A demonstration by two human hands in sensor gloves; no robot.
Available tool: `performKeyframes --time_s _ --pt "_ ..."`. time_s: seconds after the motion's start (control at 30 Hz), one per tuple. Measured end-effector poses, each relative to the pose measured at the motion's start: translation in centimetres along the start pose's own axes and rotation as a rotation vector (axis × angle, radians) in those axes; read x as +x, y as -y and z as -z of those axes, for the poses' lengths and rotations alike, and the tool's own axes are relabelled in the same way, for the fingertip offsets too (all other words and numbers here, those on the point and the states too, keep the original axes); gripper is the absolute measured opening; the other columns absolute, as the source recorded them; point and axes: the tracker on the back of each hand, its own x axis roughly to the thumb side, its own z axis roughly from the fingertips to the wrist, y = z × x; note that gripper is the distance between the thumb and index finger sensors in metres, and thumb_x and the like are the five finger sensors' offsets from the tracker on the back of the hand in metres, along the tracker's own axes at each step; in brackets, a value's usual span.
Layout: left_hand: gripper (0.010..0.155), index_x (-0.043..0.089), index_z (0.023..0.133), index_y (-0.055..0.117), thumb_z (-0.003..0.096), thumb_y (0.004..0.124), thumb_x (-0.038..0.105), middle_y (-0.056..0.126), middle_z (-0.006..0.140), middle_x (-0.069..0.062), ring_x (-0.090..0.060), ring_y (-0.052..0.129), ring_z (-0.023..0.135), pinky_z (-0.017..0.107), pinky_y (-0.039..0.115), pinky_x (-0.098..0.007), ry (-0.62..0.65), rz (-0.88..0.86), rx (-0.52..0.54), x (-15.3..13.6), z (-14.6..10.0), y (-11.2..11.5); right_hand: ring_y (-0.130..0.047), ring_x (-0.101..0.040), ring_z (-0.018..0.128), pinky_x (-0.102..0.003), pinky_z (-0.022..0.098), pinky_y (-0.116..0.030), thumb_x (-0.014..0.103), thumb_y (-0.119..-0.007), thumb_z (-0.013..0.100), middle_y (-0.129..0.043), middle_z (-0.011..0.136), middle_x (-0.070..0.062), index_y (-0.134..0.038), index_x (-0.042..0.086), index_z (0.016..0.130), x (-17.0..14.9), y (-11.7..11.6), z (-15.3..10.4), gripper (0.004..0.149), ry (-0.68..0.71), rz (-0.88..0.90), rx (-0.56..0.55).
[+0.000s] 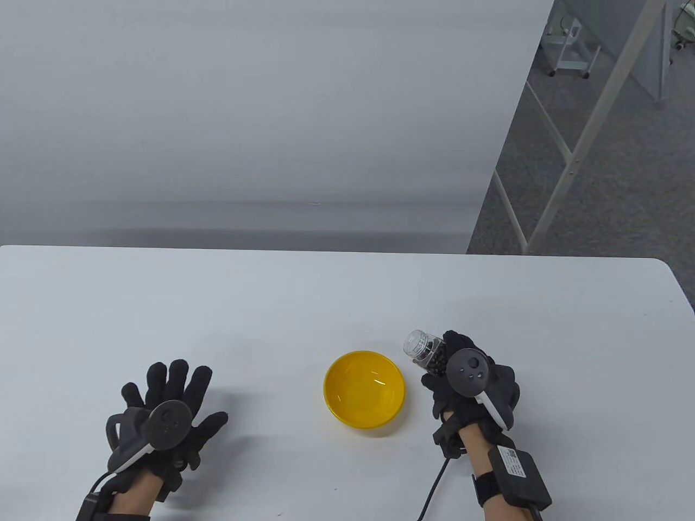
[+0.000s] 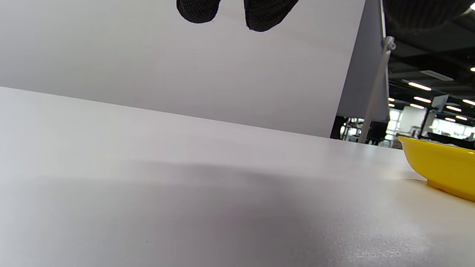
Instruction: Pour coffee beans from coffee jar into bowl
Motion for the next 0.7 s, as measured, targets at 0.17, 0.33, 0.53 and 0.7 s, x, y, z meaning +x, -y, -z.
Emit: performKeyframes --time_s 0.17,0.33,0.53,0.7 --pt "0.092 0.024 0.111 0.042 0.0376 0.058 0.079 0.033 0.114 -0.021 -0.060 0.028 0.100 0.051 0.020 -0.083 -0.002 -0.002 0.000 0.0 0.0 0.0 -0.054 -0.048 0.090 -0.073 0.064 -0.042 0.036 -0.095 0.033 -0.041 0.100 -0.018 -0.027 0.024 0.093 0.2 -0.6 -0.1 0.091 0.005 -0.068 0.012" --pt "0.092 0.024 0.111 0.042 0.0378 0.058 0.078 0.033 0.114 -0.021 -0.060 0.027 0.100 0.051 0.020 -0.083 -0.002 -0.006 0.002 0.0 0.0 0.0 -0.054 -0.048 0.090 -0.073 0.064 -0.042 0.036 -0.095 0.032 -0.041 0.101 -0.018 -0.028 0.024 0.093 0.6 -1.0 -0.2 0.091 0.015 -0.114 0.018" --pt "0.093 0.024 0.111 0.042 0.0377 0.058 0.078 0.032 0.114 -0.021 -0.060 0.027 0.100 0.052 0.020 -0.083 -0.004 -0.003 -0.002 0.0 0.0 0.1 -0.054 -0.047 0.091 -0.073 0.064 -0.042 0.036 -0.095 0.032 -0.042 0.101 -0.017 -0.028 0.025 0.093 1.2 -1.4 -0.5 0.091 0.048 -0.207 0.022" --pt "0.093 0.024 0.111 0.042 0.0377 0.058 0.079 0.032 0.114 -0.021 -0.060 0.027 0.100 0.052 0.020 -0.083 -0.006 -0.006 -0.003 0.0 0.0 0.2 -0.054 -0.047 0.091 -0.072 0.065 -0.042 0.035 -0.095 0.032 -0.042 0.101 -0.016 -0.028 0.026 0.093 1.5 -1.7 -0.7 0.091 0.070 -0.275 0.023"
